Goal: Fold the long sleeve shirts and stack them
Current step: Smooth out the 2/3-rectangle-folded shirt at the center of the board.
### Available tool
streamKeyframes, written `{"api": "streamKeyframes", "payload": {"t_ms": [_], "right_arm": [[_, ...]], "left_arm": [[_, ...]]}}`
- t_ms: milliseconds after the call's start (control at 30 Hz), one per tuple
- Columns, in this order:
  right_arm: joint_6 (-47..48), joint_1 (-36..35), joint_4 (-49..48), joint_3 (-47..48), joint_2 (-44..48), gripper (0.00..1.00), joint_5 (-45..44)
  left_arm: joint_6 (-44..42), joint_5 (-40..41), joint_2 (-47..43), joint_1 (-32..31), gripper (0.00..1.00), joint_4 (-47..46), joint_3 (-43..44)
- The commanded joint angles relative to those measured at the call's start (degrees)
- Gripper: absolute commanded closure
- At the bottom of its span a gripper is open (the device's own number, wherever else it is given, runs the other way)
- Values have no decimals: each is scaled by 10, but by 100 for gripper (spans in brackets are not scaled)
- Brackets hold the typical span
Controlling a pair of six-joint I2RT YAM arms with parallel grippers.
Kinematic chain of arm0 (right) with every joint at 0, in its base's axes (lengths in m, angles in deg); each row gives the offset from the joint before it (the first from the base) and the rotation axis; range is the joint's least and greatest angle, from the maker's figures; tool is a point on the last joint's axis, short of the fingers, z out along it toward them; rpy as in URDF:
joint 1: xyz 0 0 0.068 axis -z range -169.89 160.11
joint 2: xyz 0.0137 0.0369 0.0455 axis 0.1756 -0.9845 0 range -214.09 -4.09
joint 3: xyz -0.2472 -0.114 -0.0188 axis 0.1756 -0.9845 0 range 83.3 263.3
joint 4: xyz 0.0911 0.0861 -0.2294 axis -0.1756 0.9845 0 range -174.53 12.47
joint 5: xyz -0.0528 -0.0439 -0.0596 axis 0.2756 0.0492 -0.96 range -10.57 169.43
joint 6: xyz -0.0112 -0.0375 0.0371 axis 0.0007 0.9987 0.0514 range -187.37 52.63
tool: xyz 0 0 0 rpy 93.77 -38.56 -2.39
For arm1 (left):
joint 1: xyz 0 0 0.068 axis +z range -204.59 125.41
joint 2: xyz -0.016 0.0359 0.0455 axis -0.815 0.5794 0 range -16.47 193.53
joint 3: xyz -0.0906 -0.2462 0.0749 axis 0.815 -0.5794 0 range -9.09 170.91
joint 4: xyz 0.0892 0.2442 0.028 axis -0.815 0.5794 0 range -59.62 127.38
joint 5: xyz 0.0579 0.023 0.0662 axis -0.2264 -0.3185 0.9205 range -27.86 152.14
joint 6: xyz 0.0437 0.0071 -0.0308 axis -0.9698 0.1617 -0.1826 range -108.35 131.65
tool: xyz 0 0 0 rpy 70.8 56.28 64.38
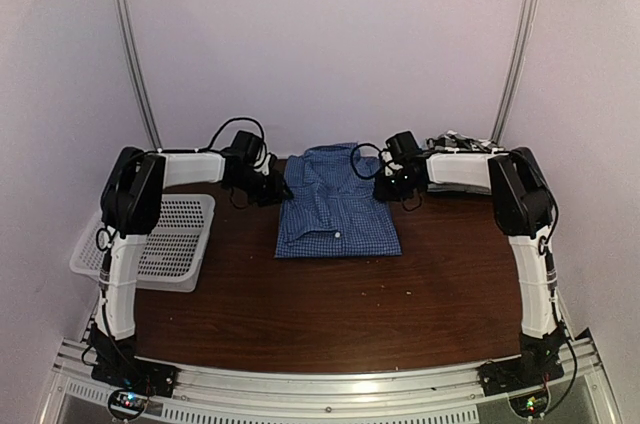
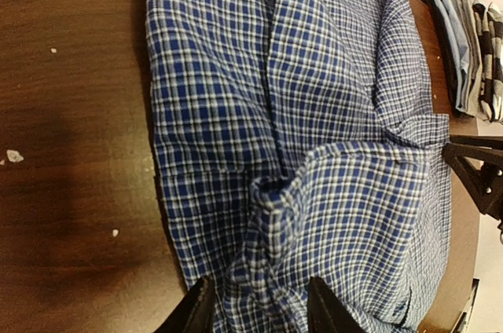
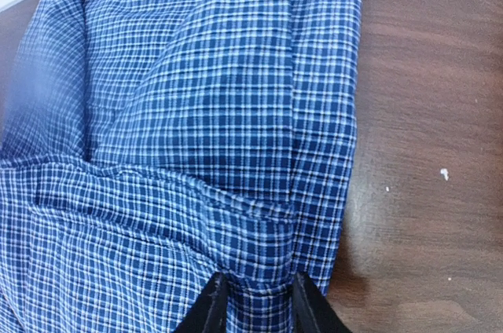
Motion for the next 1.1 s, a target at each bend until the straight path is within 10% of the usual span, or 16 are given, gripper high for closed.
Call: {"api": "streamKeyframes", "payload": {"t_ms": [0,267,767,1067], "right_arm": [[0,4,4,18,-9,75,-6],[0,9,3,14,-3,100,-7],[-29,20,-17,-22,15,100,-36],[-23,18,-13,-29,50,55,-24]], "left_arm": [[-8,-15,28,3,61,-16,35],[2,9,24,3,83,-19,37],[10,31,26,6,100,-15,46],[-7,44,-26,6,45,-2,20]]}}
